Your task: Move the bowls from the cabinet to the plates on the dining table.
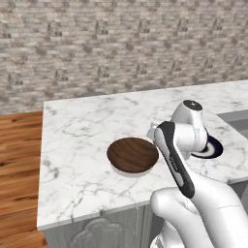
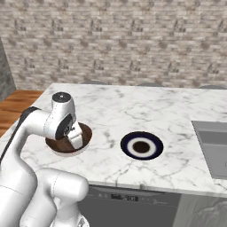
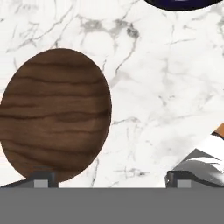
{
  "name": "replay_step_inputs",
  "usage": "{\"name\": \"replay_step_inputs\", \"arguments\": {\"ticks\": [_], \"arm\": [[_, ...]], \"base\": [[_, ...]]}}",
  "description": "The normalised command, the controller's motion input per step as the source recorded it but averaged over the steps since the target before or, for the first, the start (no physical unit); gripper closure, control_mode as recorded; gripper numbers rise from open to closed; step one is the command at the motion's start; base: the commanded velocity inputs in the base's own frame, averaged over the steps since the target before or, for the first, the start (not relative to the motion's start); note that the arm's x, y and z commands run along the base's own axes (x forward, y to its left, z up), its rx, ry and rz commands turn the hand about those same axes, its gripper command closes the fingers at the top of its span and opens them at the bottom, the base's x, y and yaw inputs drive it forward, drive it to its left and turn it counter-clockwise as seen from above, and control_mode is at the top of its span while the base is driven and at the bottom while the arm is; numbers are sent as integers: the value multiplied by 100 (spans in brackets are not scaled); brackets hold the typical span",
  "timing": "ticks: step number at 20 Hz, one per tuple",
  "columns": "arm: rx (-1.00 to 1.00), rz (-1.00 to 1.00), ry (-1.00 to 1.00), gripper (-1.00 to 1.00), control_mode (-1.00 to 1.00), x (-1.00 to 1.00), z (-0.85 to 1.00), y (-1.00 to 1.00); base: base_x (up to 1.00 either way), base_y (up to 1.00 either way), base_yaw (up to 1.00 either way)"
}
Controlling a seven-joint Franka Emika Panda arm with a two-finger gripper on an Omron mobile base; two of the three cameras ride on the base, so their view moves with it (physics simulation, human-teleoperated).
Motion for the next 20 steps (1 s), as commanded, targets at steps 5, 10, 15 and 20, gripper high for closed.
{"name": "replay_step_inputs", "arguments": {"ticks": [5,10,15,20], "arm": [[-10,15,-2,-100,-100,-70,69,0],[-7,22,-7,-100,-100,-76,75,0],[-1,27,-2,-100,-100,-66,55,3],[-1,33,0,-100,-100,-76,62,11]], "base": [[0,0,0],[0,0,0],[0,0,0],[0,0,0]]}}
